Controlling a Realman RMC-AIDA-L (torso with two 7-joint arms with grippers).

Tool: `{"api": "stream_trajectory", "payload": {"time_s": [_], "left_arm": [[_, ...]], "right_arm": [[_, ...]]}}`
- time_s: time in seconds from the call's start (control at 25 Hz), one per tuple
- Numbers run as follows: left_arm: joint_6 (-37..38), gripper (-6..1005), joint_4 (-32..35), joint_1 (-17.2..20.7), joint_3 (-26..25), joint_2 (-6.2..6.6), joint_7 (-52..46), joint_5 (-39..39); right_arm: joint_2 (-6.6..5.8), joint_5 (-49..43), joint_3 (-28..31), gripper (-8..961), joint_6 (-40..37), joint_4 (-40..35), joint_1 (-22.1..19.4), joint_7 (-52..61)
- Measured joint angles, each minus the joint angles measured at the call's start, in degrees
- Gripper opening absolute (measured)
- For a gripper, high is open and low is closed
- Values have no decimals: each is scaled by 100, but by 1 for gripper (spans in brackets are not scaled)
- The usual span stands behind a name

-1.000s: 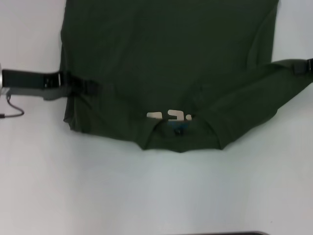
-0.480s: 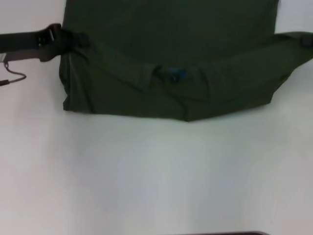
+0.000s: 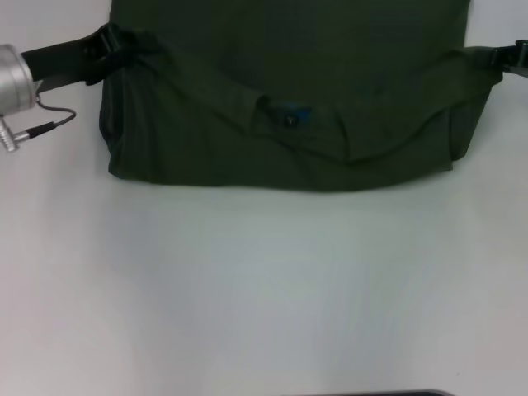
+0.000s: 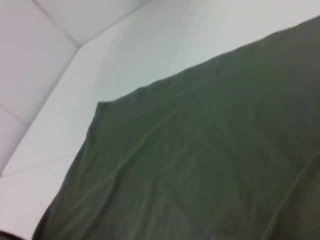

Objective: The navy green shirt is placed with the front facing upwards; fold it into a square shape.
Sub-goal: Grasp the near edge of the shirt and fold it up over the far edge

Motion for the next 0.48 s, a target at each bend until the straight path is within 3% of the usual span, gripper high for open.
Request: {"api": "stream_trajectory", "payload": {"time_s": [0.2,0.48], "left_arm": [[-424,16,-10,-105,25,-130,278,-132],[-1126,17,-15,-309,134,-177,409,-140]], "right_arm": [[212,323,-18,28,539,0,-45,-358],[235,881,-24,27,1017,-17,-44,-557]]}}
